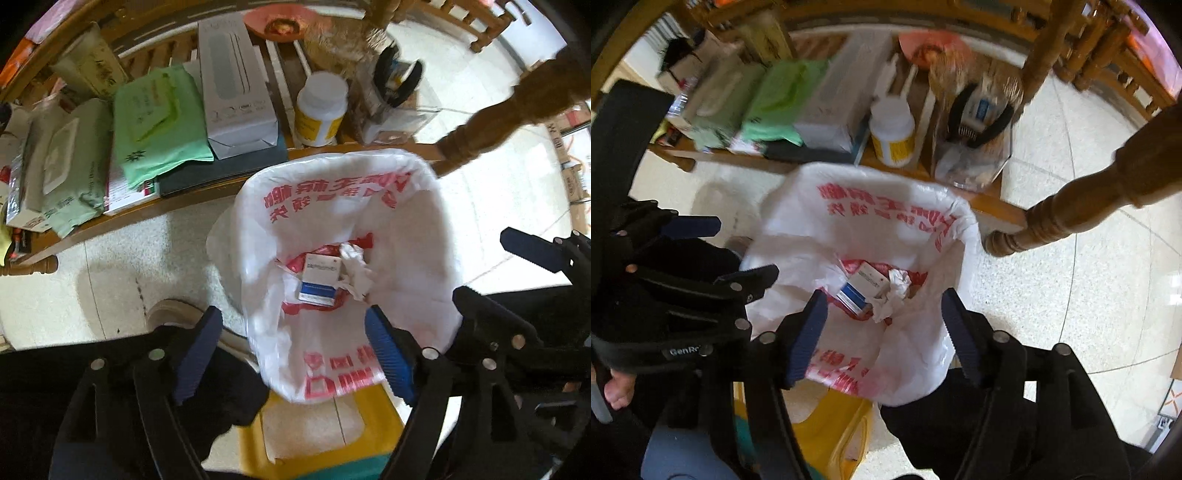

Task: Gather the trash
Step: 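Raise both open tools back over the table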

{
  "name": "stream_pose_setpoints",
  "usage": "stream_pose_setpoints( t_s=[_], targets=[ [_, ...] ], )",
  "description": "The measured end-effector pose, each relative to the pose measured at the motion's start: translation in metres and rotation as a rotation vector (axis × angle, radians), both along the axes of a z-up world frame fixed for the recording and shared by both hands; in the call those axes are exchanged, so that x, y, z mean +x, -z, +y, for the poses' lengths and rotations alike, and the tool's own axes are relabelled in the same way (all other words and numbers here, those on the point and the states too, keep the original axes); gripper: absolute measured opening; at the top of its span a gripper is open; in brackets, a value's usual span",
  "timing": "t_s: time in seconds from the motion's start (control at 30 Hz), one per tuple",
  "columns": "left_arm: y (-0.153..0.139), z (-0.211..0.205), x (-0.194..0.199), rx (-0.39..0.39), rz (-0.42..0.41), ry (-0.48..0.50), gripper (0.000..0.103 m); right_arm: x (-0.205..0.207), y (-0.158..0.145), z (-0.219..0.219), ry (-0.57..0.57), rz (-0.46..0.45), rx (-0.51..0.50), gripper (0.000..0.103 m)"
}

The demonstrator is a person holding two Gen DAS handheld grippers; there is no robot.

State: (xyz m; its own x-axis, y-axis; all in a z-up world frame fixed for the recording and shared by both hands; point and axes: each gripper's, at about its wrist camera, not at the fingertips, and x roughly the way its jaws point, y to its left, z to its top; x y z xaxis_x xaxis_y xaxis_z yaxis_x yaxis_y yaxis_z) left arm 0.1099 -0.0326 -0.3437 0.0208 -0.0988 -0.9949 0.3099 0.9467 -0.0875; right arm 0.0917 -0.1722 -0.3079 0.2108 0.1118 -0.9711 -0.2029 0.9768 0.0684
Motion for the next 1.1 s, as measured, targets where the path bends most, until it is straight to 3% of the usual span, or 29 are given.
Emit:
stream_pose_setpoints(
  t_s=[0.13,0.23,0.33,0.53,0.67,0.77,0.9,1.1],
  targets=[
    [-0.053,0.009,-0.026,-0.007,-0.074,0.057,0.079,-0.022,-0.043,-0.001,-0.036,-0.041,0.036,0.063],
    [-0.095,0.013,-0.042,-0.008,-0.109,0.124,0.081,-0.037,-0.09,-0.006,-0.052,-0.09,0.077,0.079],
    [-0.16,0.019,-0.049,0.022,-0.208,0.19,0.081,-0.046,-0.148,-0.017,-0.062,-0.162,0.113,0.081],
    [-0.301,0.029,-0.029,0.015,-0.433,0.28,0.091,-0.041,-0.268,-0.052,-0.043,-0.336,0.139,0.083],
    [-0.374,0.035,-0.002,-0.025,-0.472,0.266,0.093,-0.029,-0.338,-0.074,-0.002,-0.447,0.118,0.086],
    [-0.403,0.035,0.02,-0.006,-0.475,0.242,0.094,-0.017,-0.374,-0.084,0.005,-0.496,0.111,0.087],
    [-0.42,0.034,0.047,0.03,-0.456,0.212,0.094,0.004,-0.41,-0.089,-0.009,-0.542,0.095,0.087],
    [-0.431,0.024,0.086,0.082,-0.451,0.281,0.094,0.043,-0.448,-0.091,-0.031,-0.586,0.085,0.087]
  ],
)
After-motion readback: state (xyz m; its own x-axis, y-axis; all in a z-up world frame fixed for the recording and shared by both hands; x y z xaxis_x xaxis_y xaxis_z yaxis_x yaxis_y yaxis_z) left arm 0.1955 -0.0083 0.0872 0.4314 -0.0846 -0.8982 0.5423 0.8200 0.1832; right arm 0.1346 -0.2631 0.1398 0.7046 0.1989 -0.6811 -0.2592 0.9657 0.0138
